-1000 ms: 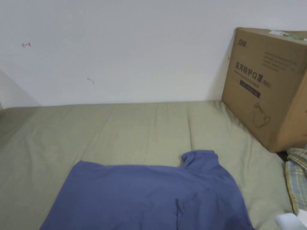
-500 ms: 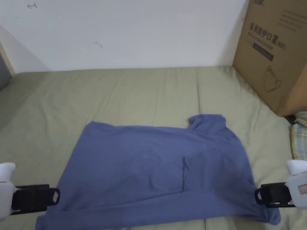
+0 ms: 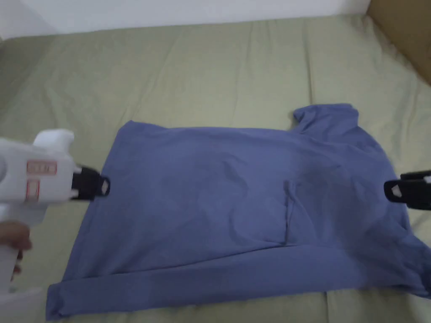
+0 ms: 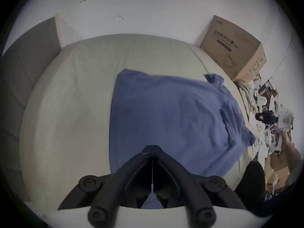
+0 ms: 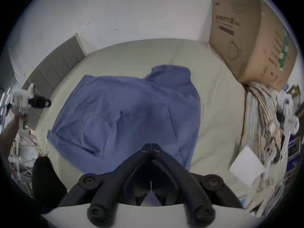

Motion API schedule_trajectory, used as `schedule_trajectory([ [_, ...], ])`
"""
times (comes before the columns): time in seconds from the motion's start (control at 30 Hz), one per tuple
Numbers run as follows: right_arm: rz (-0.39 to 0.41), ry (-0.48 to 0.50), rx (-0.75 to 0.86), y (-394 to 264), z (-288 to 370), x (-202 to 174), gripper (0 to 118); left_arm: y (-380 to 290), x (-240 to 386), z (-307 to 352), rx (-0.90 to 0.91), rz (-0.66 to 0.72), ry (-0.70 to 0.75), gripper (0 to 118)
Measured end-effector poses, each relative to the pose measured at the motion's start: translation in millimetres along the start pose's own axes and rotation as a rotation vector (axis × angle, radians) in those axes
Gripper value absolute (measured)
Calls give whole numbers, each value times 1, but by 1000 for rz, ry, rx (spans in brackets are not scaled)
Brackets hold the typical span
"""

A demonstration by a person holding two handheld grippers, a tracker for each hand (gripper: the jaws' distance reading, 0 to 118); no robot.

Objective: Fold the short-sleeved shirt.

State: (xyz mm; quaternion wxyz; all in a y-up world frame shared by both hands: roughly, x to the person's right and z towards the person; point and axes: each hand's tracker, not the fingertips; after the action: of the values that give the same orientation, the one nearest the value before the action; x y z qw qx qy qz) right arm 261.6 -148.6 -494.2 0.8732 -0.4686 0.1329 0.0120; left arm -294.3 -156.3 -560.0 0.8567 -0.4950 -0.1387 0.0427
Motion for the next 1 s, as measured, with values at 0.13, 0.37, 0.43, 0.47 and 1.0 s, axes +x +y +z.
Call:
schedule_trajectory([
  [0.13,12,2,0,29,-30,7,0,87,-31,-64,4,-4,45,8],
  [0.37,26,32,-26,46,-74,14,0,165,-72,-143,24,25,152,117],
  [0.43,25,38,-44,45,-83,17,0,167,-79,-171,-37,32,142,117],
  [0.47,18,39,-52,44,-88,20,0,164,-82,-185,-73,19,152,117],
  [1.0,-359,-143,-96,141,-177,122,118,149,-52,-140,-32,-157,85,0],
])
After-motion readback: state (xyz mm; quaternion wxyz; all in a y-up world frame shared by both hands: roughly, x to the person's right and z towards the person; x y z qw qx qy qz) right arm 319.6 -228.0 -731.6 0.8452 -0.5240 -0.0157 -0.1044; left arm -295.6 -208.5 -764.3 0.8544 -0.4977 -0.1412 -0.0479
